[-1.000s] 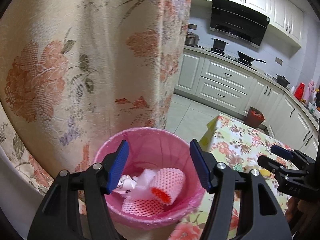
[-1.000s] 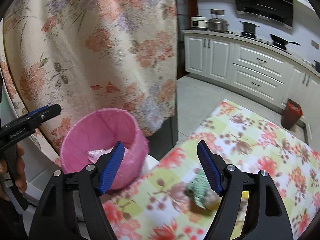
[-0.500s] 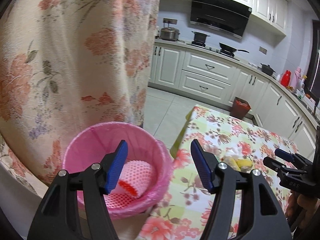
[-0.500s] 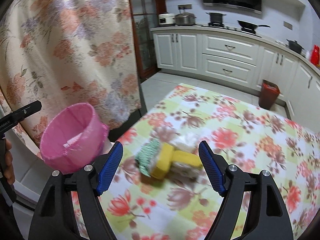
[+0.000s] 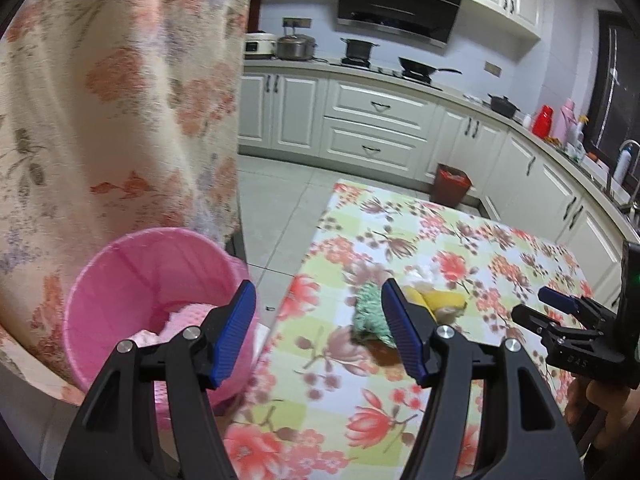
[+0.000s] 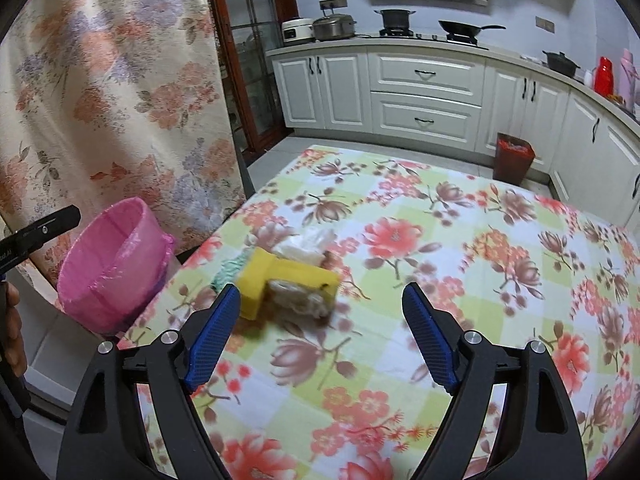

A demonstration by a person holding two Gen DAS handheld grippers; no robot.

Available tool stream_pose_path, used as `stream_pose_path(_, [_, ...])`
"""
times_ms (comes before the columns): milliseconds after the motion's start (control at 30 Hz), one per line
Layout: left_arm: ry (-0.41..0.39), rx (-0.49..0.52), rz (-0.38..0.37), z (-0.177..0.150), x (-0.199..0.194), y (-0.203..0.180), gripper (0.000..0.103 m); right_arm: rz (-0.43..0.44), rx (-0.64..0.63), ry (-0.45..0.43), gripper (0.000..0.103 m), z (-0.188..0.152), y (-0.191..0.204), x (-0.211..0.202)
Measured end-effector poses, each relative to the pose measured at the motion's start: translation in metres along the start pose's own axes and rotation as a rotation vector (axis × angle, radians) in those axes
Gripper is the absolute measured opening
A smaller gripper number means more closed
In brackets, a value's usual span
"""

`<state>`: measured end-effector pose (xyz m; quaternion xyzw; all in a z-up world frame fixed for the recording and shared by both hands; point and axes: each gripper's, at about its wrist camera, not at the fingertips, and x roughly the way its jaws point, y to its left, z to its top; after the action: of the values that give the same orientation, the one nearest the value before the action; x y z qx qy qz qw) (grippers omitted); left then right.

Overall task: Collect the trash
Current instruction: 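Move both tools back over the table toward the yellow sponges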

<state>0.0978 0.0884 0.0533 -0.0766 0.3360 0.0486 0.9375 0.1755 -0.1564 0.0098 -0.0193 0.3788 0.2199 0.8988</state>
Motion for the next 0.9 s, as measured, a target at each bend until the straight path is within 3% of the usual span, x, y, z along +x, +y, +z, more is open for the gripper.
stream_pose_path(533, [0.132,0.096,-0.085,-0.024,0.065,-0.075,0.063,-0.024,0.063,0.048,0.081,-0.021,-0.050,0.014])
stream_pose_path(900, [0.223,0.133,-0.090,-0.040,0.116,-0.098,0.063,-0.027,0.075,0.078,0.083,-0.026,-0.068,0.027])
